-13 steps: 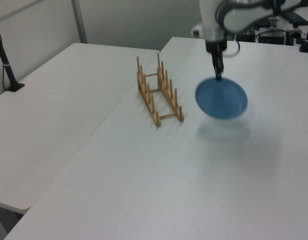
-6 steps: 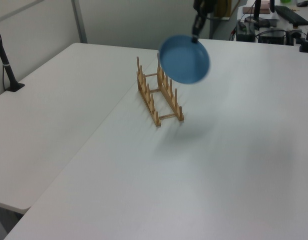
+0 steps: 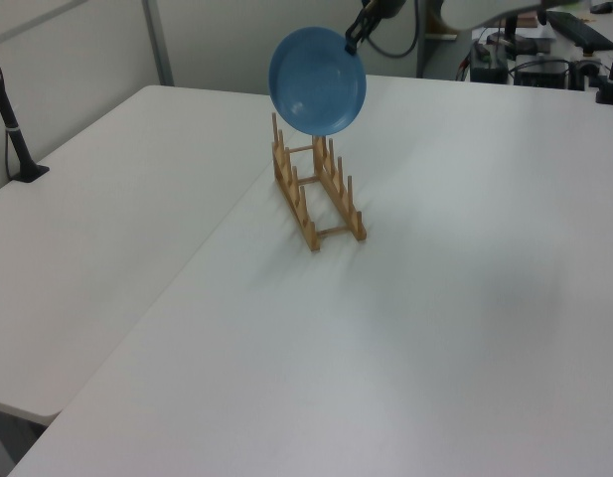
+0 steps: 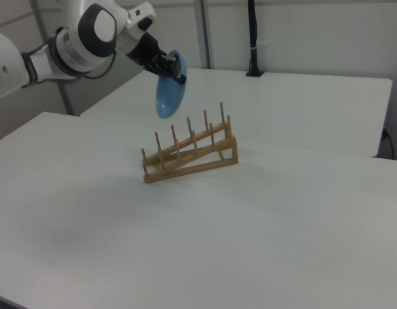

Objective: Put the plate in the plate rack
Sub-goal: 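Lift the blue plate and carry it over the wooden rack, then lower the plate upright between the rack pegs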

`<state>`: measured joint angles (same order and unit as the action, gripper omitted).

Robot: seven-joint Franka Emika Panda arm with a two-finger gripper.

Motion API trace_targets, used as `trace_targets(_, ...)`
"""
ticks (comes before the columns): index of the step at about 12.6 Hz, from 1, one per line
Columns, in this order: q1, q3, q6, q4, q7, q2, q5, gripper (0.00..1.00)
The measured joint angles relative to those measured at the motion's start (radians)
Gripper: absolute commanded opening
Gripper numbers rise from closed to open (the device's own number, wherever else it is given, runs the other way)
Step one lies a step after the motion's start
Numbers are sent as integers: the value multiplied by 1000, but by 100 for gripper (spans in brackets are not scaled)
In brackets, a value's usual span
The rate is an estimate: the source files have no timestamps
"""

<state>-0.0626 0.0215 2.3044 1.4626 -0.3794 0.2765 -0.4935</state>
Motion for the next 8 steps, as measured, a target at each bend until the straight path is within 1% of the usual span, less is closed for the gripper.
trace_targets(3,-4,0,10,1,-127,31,-154,0)
trace_targets(5,-12,-1,20,3,-187,55,-227,0)
trace_targets(8,-30,-1,22,8,-221,77,-273,0)
